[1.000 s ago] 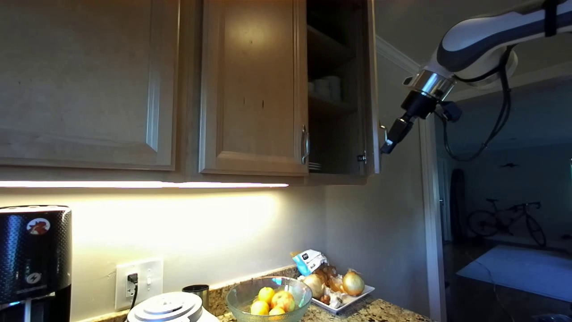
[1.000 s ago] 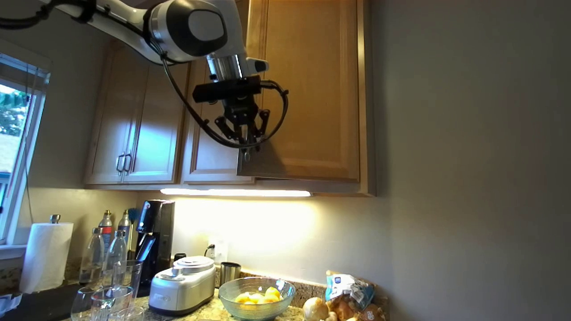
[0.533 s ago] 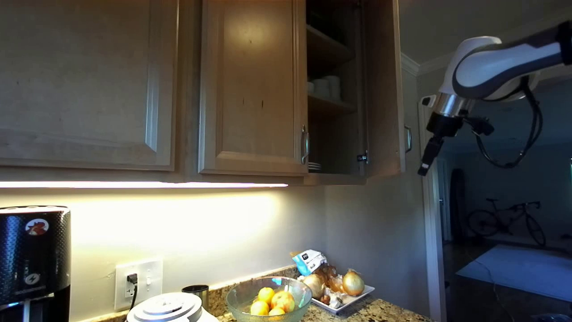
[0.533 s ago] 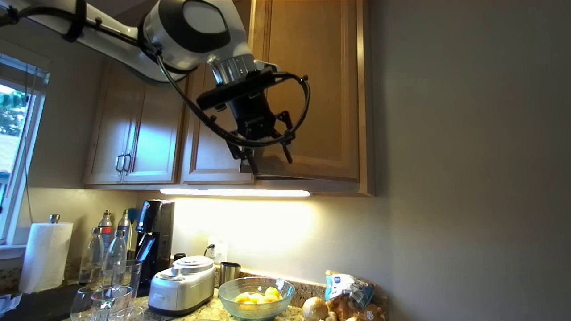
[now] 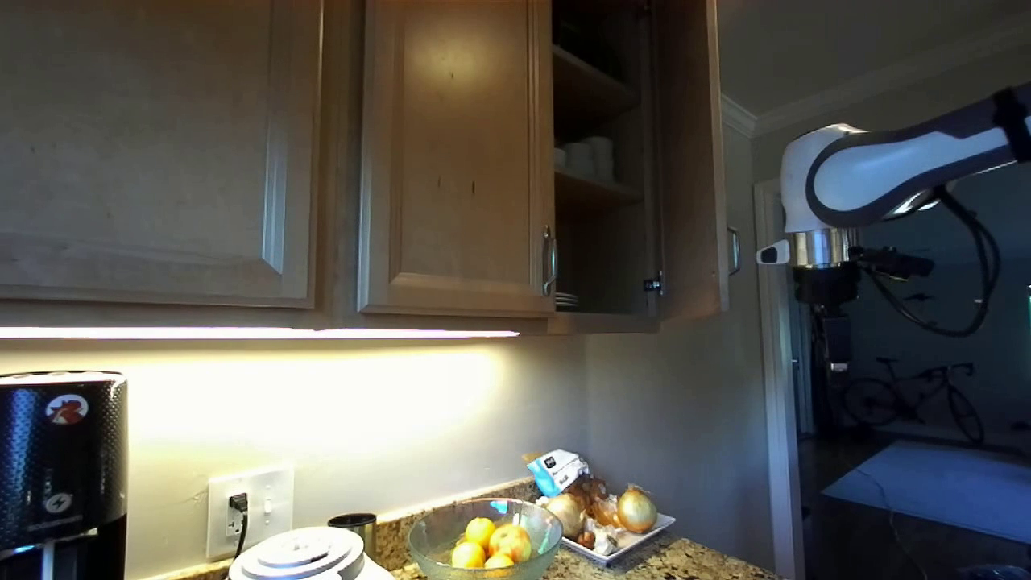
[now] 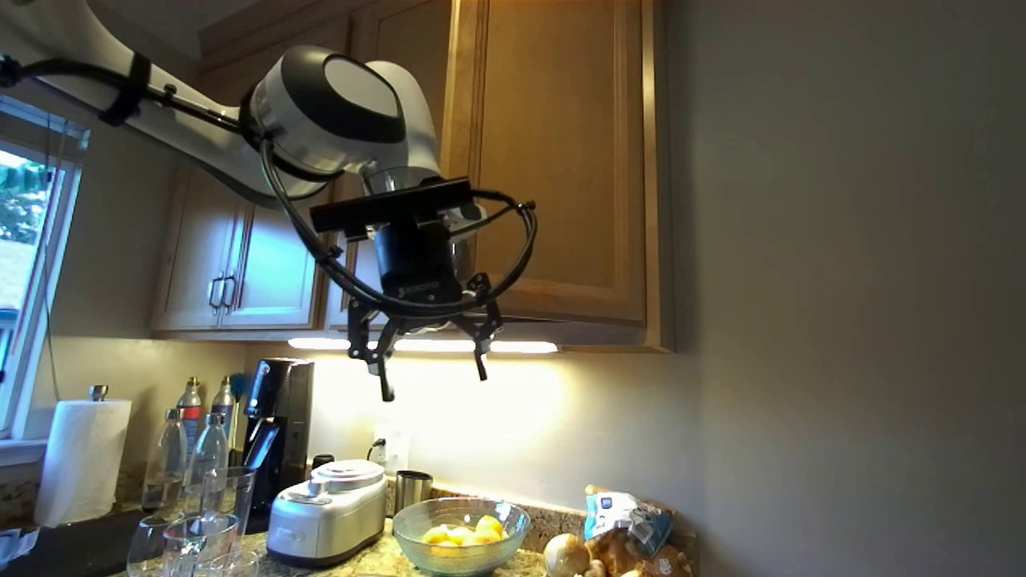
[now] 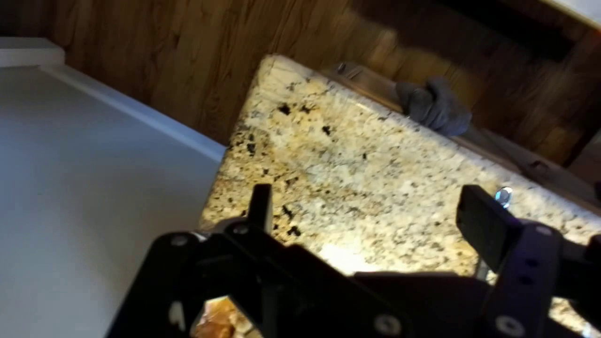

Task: Open the top cupboard doors

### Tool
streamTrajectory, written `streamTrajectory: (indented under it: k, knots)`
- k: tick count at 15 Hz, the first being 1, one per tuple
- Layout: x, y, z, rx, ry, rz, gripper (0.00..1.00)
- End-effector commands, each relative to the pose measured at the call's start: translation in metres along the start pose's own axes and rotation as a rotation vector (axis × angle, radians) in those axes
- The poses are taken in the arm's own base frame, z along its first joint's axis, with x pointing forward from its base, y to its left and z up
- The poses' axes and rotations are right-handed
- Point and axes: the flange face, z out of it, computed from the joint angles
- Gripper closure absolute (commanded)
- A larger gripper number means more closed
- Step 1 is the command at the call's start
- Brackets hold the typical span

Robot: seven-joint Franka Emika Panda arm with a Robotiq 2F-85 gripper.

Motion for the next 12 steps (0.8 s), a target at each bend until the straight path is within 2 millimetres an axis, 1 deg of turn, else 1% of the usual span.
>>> streamTrajectory:
  k: [1,4,6,9,12]
  knots:
    - [0.009,-0.043,-0.005,0.133,-0.034,-0.157,0.00]
    - [0.036,-0.087,-0.012,0.265,-0.030,-0.274,0.00]
    - [0.057,-0.111,-0.018,0.278,-0.006,-0.315,0.00]
    - [0.088,-0.132,-0.028,0.263,0.031,-0.355,0.00]
    - [0.120,-0.137,-0.039,0.213,0.085,-0.377,0.00]
